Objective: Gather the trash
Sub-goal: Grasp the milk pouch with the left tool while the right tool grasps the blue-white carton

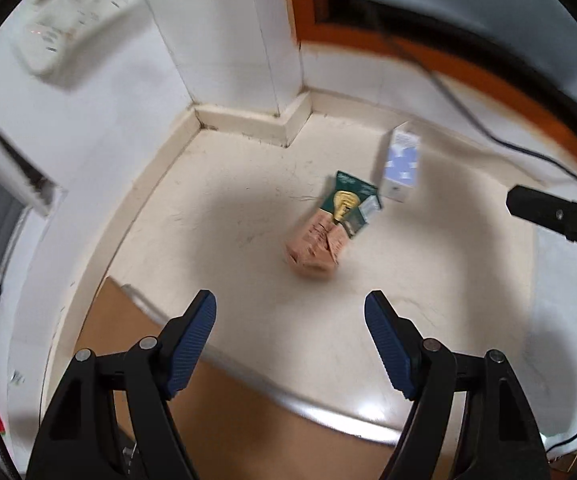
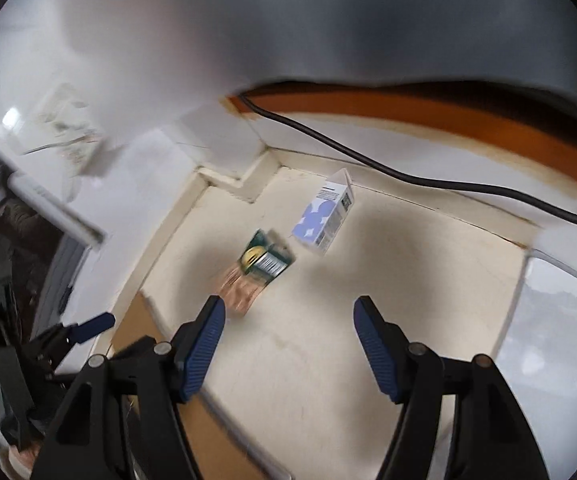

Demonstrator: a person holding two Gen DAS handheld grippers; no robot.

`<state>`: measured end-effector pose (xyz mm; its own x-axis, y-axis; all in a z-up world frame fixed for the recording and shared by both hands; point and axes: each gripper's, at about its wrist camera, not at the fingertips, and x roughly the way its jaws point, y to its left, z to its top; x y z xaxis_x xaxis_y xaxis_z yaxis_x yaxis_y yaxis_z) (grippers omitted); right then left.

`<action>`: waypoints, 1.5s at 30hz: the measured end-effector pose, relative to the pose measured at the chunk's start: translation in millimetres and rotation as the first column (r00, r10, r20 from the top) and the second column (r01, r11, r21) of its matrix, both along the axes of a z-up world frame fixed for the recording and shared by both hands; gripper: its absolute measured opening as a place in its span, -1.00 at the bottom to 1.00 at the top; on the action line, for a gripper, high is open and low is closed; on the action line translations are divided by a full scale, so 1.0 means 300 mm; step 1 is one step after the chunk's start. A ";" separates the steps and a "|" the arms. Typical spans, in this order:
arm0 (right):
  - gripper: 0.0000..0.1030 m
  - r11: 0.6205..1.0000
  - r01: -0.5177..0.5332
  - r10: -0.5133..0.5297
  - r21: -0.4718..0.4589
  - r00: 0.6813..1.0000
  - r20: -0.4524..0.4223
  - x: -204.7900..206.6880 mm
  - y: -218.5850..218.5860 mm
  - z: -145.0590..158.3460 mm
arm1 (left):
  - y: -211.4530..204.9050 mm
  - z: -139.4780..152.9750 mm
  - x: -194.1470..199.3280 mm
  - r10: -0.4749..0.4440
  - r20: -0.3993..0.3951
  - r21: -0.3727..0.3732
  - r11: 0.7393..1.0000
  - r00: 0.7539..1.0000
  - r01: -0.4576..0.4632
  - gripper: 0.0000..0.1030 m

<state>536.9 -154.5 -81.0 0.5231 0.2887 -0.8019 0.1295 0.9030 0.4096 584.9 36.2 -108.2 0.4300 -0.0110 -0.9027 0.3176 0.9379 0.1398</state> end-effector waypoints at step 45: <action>-0.27 0.975 -0.039 0.032 -0.220 0.999 -0.034 0.148 0.136 -0.240 | -0.029 -0.256 0.134 0.120 -0.063 -0.099 0.987 0.991 -0.126 -0.39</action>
